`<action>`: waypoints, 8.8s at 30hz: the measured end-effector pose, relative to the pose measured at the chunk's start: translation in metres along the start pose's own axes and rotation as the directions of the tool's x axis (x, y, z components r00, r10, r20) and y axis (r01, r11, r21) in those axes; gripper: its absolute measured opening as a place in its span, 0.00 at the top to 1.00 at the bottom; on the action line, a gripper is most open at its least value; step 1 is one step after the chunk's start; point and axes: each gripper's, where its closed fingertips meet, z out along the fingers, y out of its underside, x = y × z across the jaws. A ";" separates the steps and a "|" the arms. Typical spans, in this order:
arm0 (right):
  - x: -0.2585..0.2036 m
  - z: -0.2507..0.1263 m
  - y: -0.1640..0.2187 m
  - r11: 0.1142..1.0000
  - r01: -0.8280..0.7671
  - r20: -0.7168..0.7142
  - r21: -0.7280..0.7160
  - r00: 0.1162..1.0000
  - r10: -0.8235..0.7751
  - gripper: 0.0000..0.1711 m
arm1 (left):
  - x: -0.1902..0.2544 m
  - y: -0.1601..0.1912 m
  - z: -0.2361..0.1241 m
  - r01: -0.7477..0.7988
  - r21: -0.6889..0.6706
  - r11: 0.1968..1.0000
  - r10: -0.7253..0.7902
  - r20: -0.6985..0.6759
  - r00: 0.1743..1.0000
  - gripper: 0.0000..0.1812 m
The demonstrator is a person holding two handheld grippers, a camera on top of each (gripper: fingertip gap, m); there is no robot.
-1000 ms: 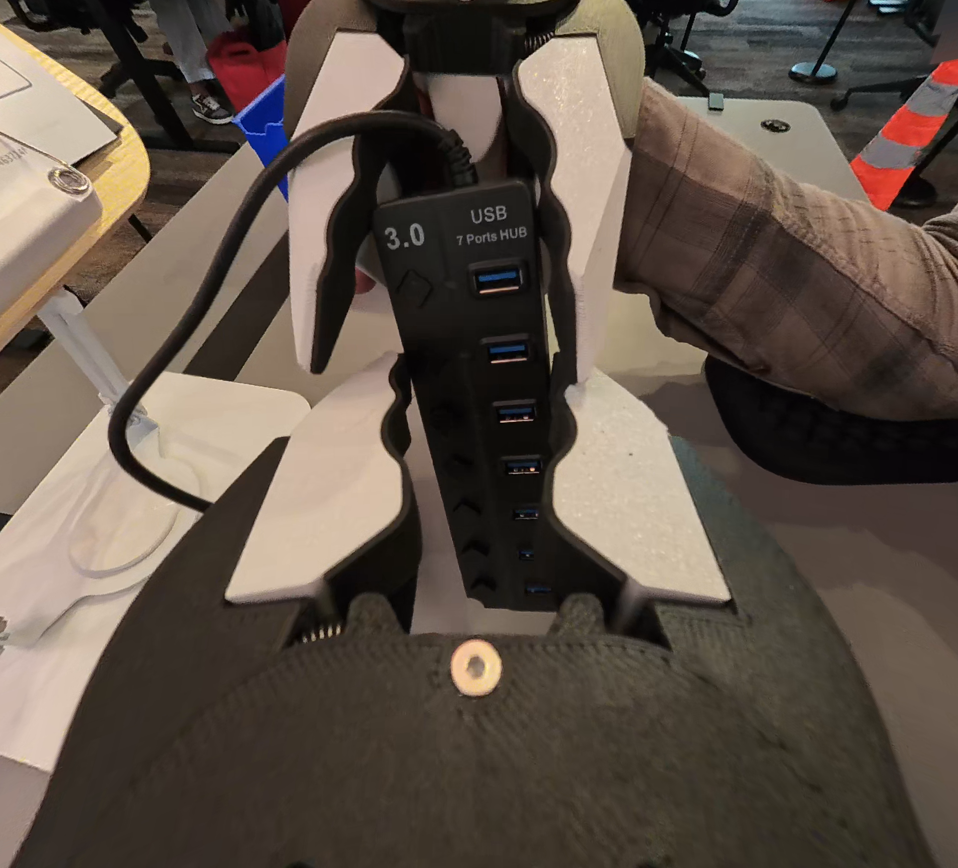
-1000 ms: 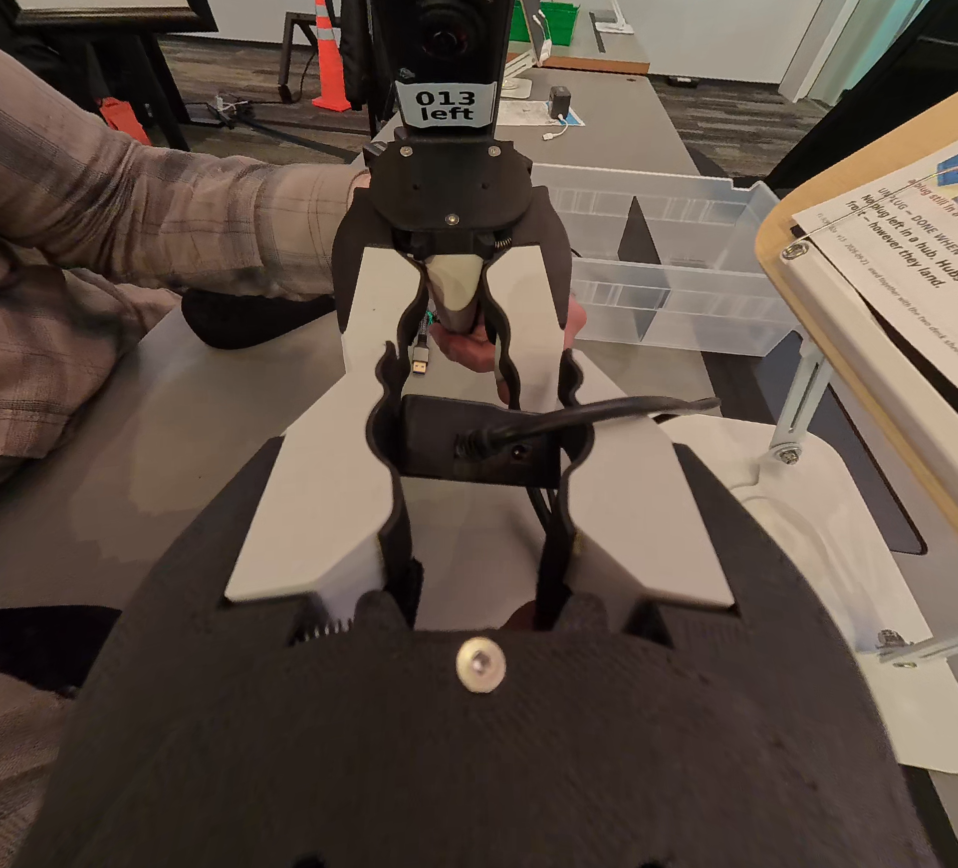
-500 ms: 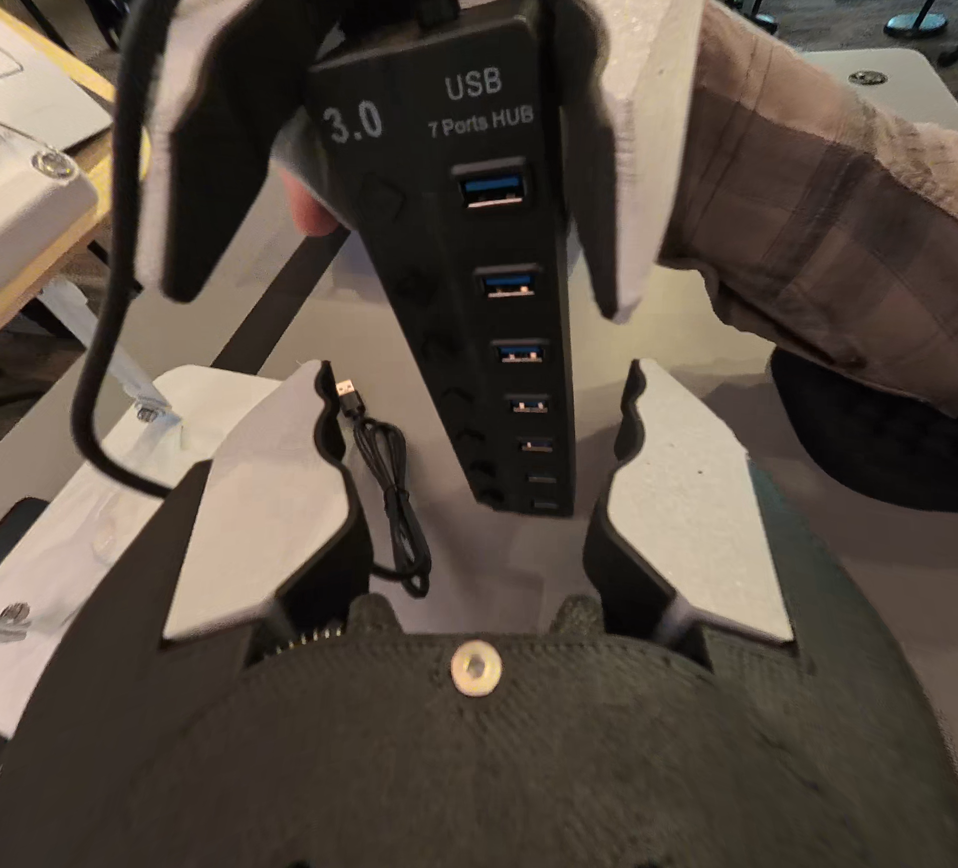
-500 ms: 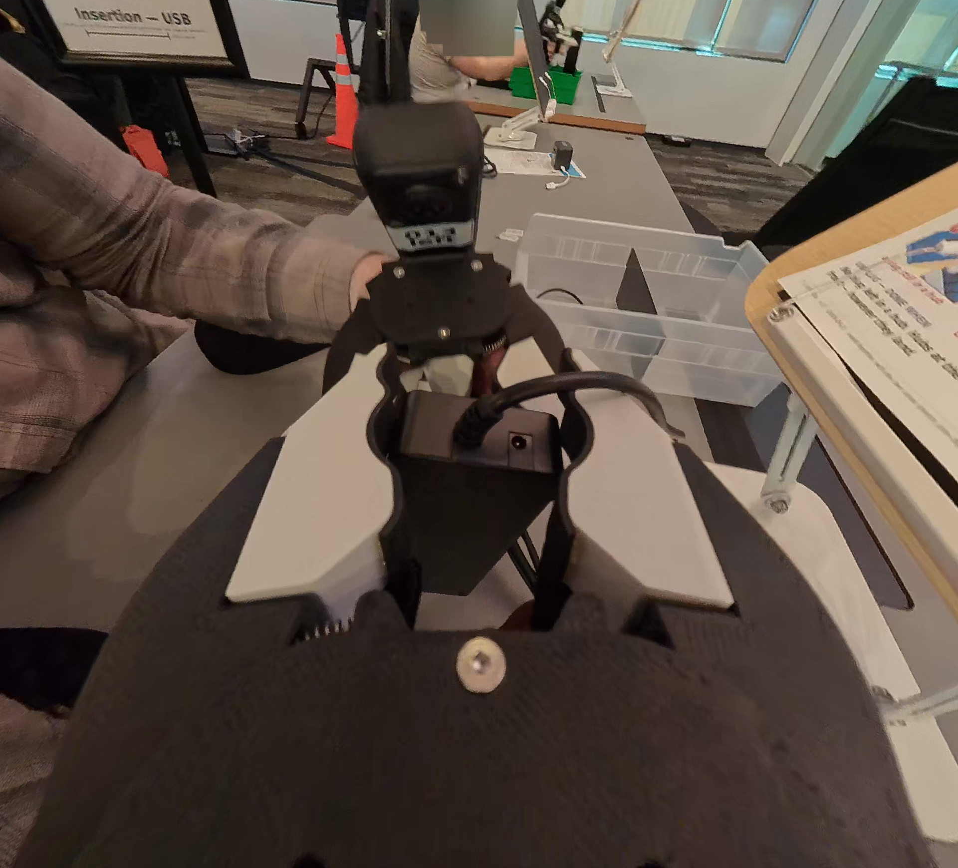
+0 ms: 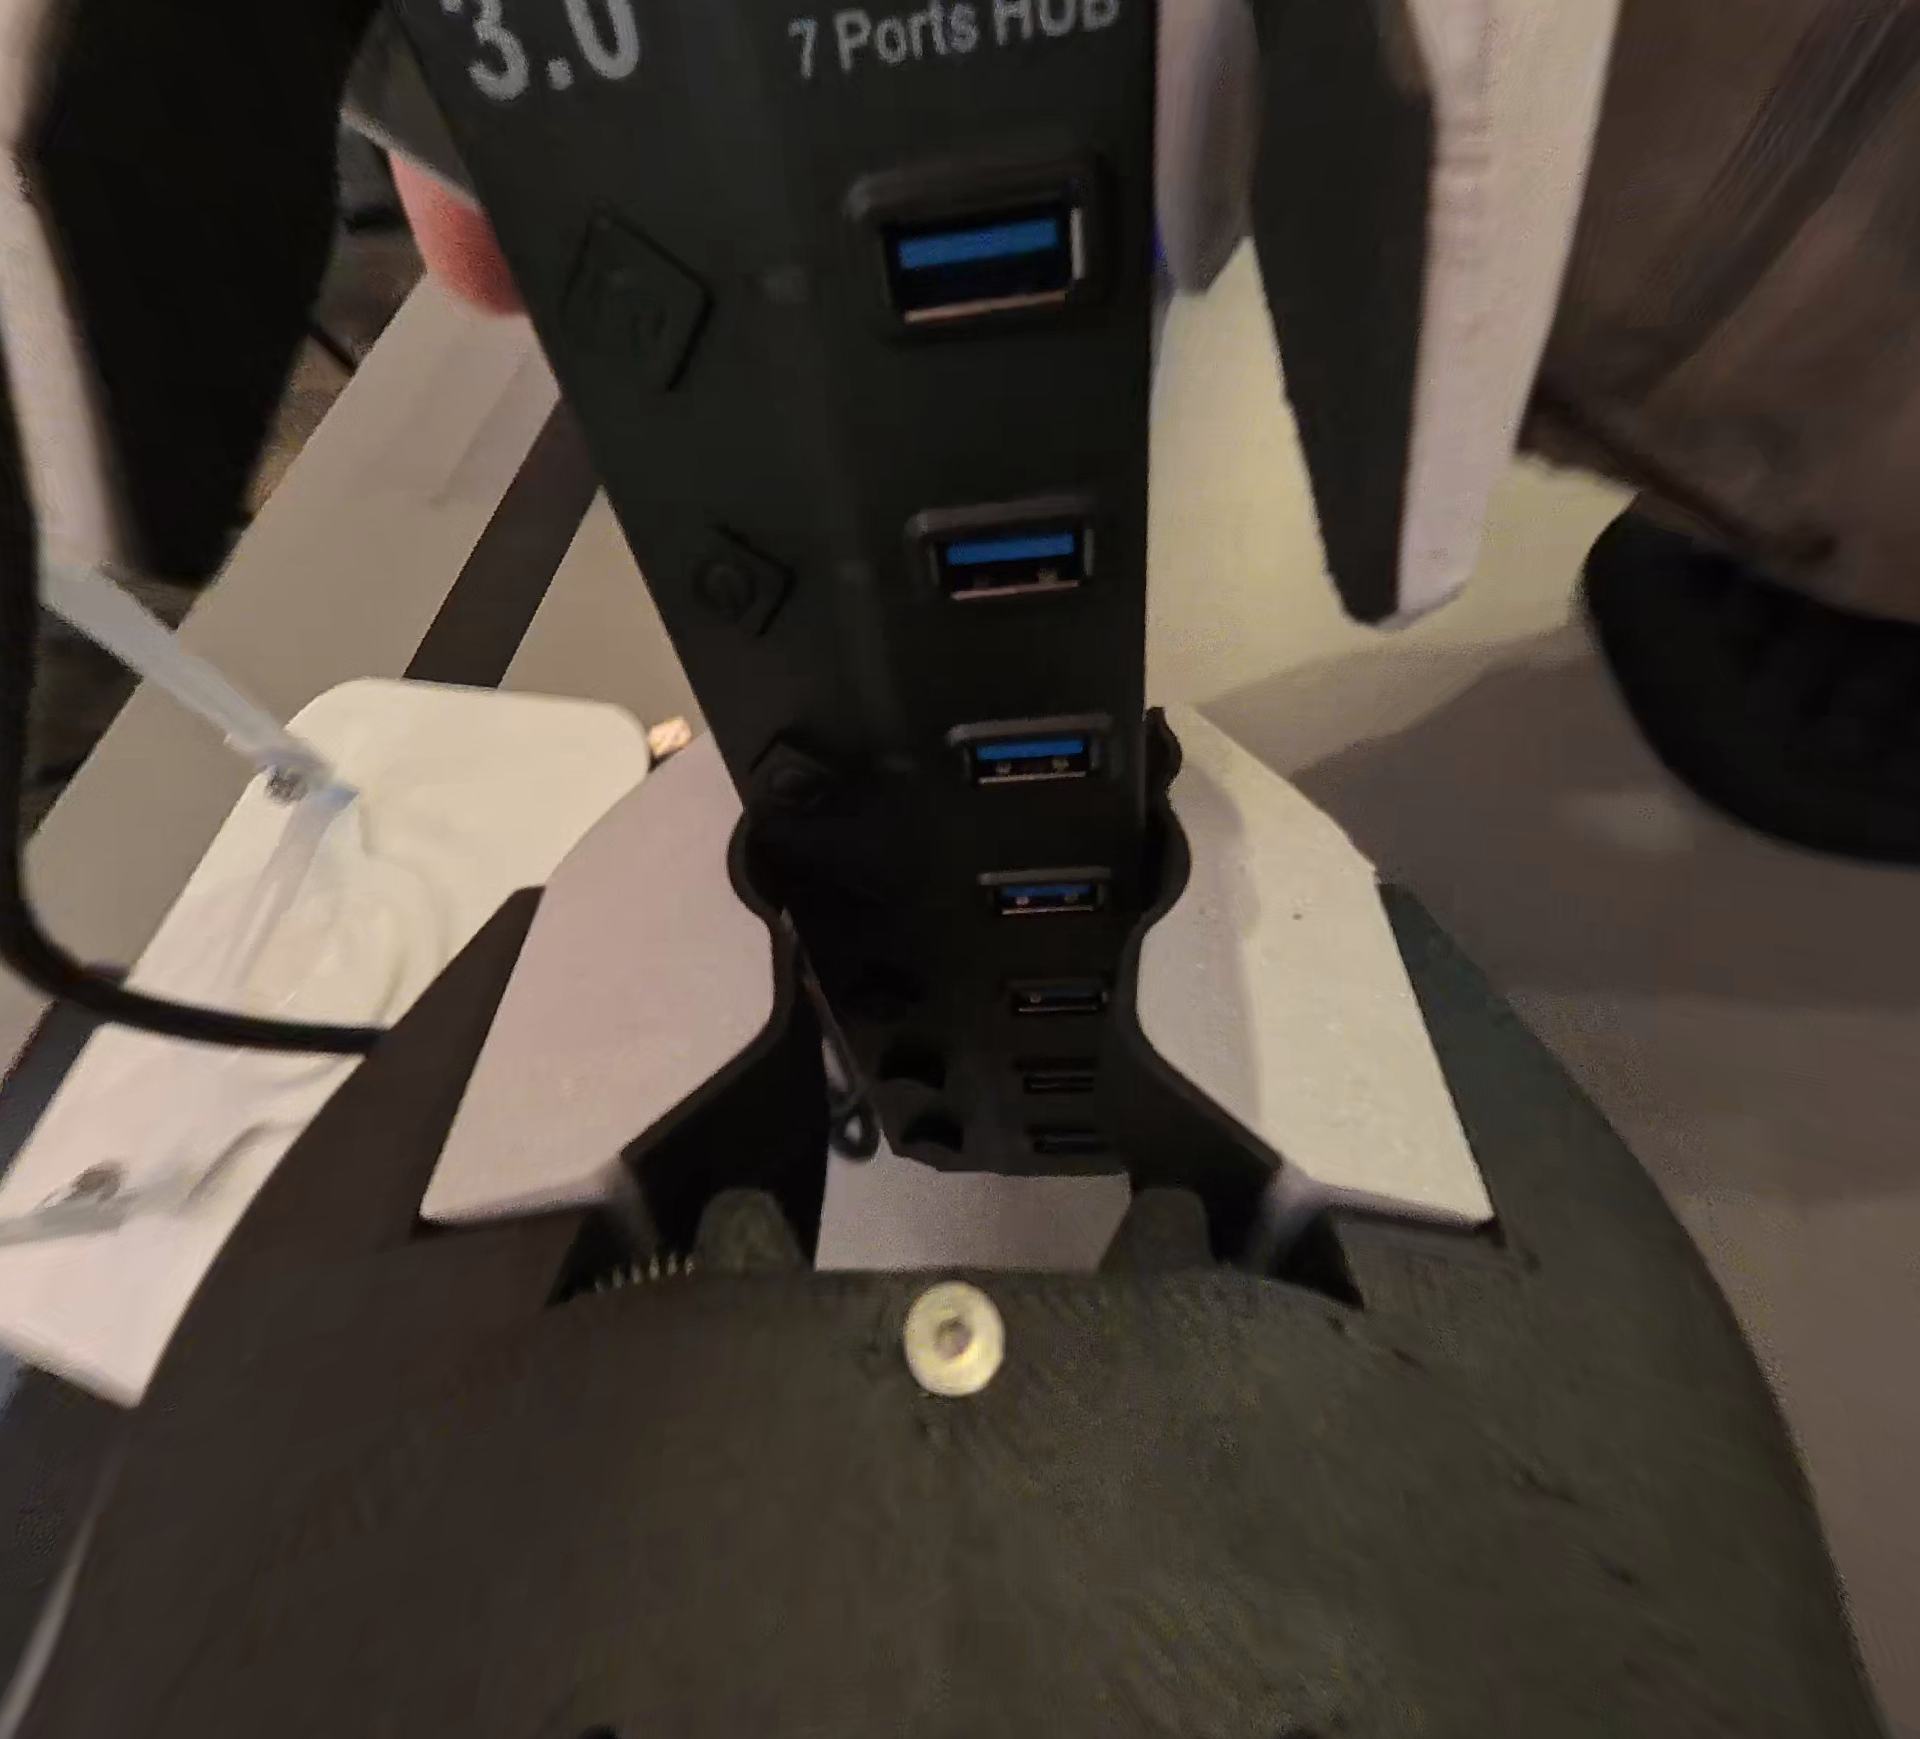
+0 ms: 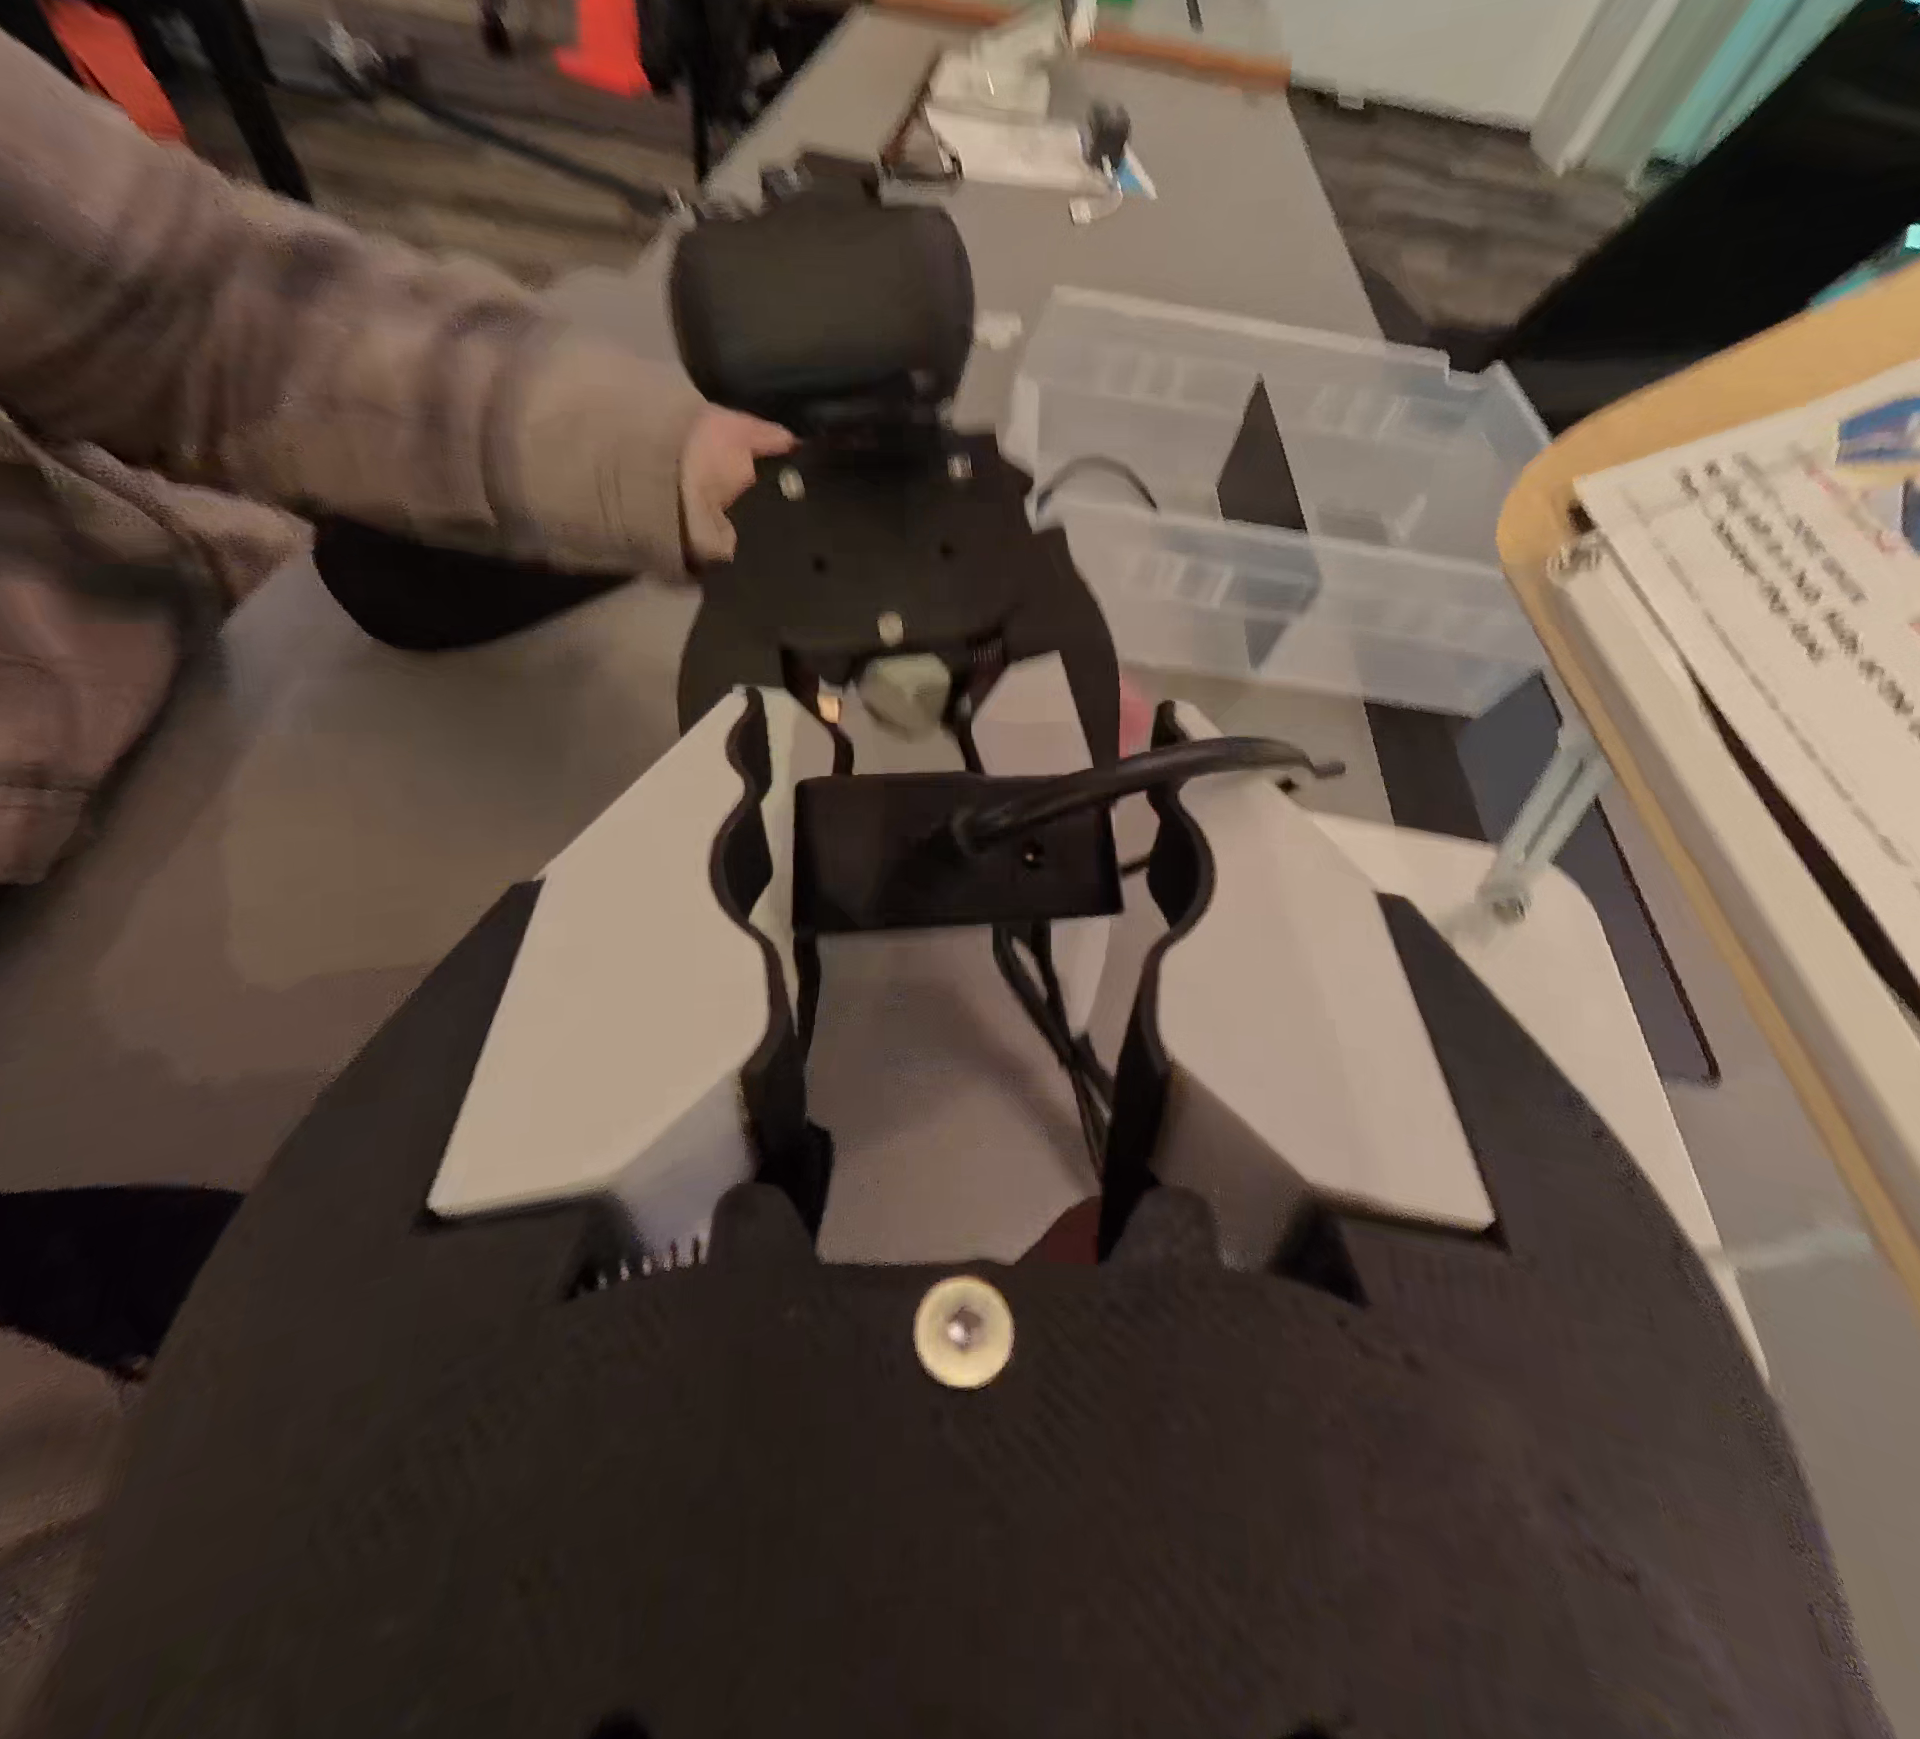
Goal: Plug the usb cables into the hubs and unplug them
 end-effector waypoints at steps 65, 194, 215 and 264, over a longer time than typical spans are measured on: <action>-0.001 0.019 0.061 0.904 -0.028 -0.025 -0.427 1.000 0.019 0.64 | 0.043 0.158 -0.165 -0.010 -0.503 0.864 0.095 0.144 0.985 0.82; -0.002 -0.008 0.047 0.940 -0.021 -0.073 -0.341 0.997 -0.004 0.64 | 0.060 0.129 -0.104 0.684 -0.261 0.681 -0.693 0.069 0.717 1.00; 0.000 -0.011 0.047 0.948 -0.024 -0.080 -0.318 0.997 -0.002 0.64 | 0.103 0.111 -0.020 -0.134 -0.405 0.905 0.098 -0.108 0.989 0.82; -0.011 0.055 0.069 0.848 0.062 0.062 -0.527 0.998 -0.035 0.64 | 0.004 0.022 -0.106 -0.082 -0.546 0.834 0.143 0.069 0.987 0.91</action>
